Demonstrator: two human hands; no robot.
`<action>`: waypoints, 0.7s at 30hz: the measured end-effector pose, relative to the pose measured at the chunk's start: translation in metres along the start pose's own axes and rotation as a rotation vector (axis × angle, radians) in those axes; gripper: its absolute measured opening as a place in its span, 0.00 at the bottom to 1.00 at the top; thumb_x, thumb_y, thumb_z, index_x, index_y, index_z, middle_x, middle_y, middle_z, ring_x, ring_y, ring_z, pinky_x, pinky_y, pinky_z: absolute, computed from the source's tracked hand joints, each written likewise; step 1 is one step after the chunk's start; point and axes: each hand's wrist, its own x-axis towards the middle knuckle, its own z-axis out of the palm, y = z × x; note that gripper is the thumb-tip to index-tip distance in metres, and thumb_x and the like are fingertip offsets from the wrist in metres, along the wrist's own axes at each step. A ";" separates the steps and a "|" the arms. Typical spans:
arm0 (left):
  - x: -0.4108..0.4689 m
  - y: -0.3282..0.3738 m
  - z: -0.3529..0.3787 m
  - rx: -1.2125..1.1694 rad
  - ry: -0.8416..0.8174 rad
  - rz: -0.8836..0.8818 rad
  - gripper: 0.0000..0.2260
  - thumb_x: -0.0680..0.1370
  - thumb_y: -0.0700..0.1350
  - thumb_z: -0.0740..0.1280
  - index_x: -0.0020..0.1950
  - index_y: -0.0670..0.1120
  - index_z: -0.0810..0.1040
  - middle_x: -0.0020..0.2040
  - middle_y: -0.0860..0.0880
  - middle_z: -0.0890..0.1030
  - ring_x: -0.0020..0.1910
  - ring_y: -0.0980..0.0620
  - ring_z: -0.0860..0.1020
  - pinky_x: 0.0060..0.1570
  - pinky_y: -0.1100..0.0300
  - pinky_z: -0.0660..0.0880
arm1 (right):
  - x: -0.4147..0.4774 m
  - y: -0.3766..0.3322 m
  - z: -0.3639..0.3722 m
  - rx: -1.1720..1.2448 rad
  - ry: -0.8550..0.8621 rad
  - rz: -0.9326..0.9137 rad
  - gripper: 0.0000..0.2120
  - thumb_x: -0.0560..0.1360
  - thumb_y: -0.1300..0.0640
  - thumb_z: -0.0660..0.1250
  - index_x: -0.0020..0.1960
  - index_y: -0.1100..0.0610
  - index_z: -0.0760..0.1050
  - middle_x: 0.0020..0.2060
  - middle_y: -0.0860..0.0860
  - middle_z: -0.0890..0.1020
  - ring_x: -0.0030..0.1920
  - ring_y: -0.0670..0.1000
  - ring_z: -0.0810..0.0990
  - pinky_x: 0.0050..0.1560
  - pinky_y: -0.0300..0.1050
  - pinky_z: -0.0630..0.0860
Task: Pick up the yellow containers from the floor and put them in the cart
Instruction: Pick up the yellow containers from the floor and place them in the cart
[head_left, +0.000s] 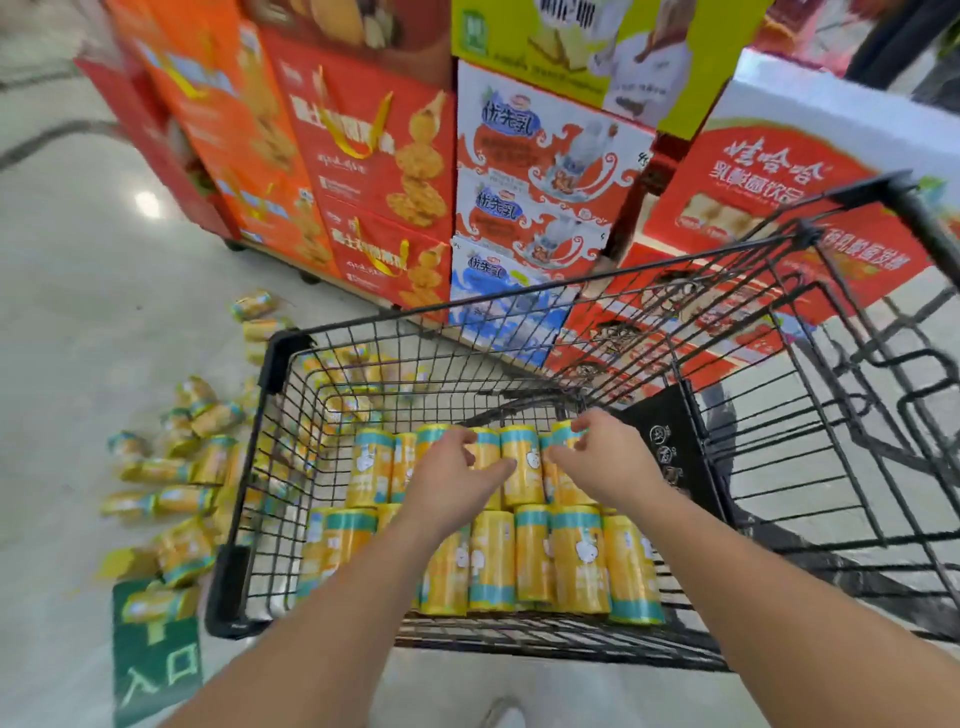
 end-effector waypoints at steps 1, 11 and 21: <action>-0.004 0.000 -0.028 -0.017 0.059 0.030 0.25 0.71 0.58 0.72 0.62 0.48 0.71 0.52 0.51 0.77 0.42 0.50 0.79 0.46 0.53 0.77 | -0.006 -0.029 -0.003 0.026 0.021 -0.064 0.24 0.74 0.43 0.68 0.64 0.55 0.71 0.52 0.50 0.80 0.50 0.53 0.80 0.50 0.51 0.78; -0.026 -0.151 -0.319 -0.030 0.435 0.074 0.29 0.65 0.65 0.70 0.61 0.52 0.74 0.49 0.53 0.77 0.47 0.50 0.77 0.51 0.49 0.77 | -0.059 -0.338 0.117 0.139 0.000 -0.484 0.17 0.74 0.48 0.70 0.59 0.54 0.73 0.49 0.49 0.78 0.47 0.50 0.78 0.47 0.45 0.74; -0.022 -0.397 -0.474 0.060 0.465 -0.236 0.25 0.70 0.60 0.71 0.64 0.53 0.72 0.58 0.53 0.74 0.56 0.52 0.76 0.54 0.50 0.75 | -0.052 -0.467 0.363 0.010 -0.208 -0.486 0.20 0.73 0.47 0.71 0.61 0.54 0.74 0.53 0.49 0.77 0.53 0.51 0.77 0.53 0.49 0.75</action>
